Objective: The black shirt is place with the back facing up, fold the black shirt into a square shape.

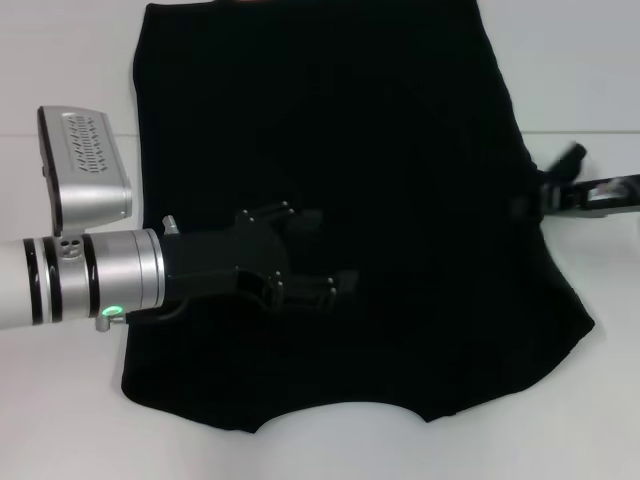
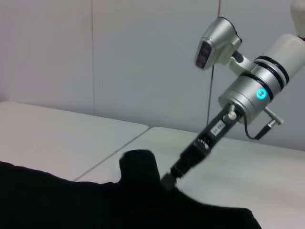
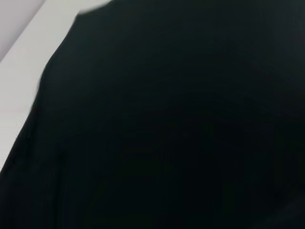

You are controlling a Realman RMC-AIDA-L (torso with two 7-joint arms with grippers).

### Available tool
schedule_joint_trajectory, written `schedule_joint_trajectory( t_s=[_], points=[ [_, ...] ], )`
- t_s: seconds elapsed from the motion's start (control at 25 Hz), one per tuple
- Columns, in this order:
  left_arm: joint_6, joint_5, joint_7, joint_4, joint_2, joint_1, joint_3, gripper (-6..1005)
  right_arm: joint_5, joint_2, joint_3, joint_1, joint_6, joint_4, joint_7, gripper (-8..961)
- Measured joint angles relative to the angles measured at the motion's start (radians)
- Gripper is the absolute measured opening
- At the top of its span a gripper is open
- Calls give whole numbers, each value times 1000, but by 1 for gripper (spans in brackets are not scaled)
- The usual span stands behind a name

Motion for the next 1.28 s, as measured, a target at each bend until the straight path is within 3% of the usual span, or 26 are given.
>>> schedule_joint_trajectory(
  t_s=[0.24, 0.52, 0.92, 1.12, 1.28],
  points=[
    [-1, -9, -3, -3, 5, 3, -9, 937, -1, 14, -135, 67, -55, 9, 33, -1],
    [-1, -9, -4, -4, 6, 6, -23, 936, 5, 24, -144, 72, -33, 10, 49, 0],
    [-1, -8, -40, -1, 11, 22, -44, 936, 41, 36, -80, 24, -46, -50, 27, 202],
    [5, -4, -129, 3, 40, 56, -64, 937, 192, 37, -74, -26, -87, -55, -114, 320],
    [24, 19, -214, 11, 68, 102, -107, 936, 320, 61, -74, -63, -114, -46, -277, 450]
  ],
)
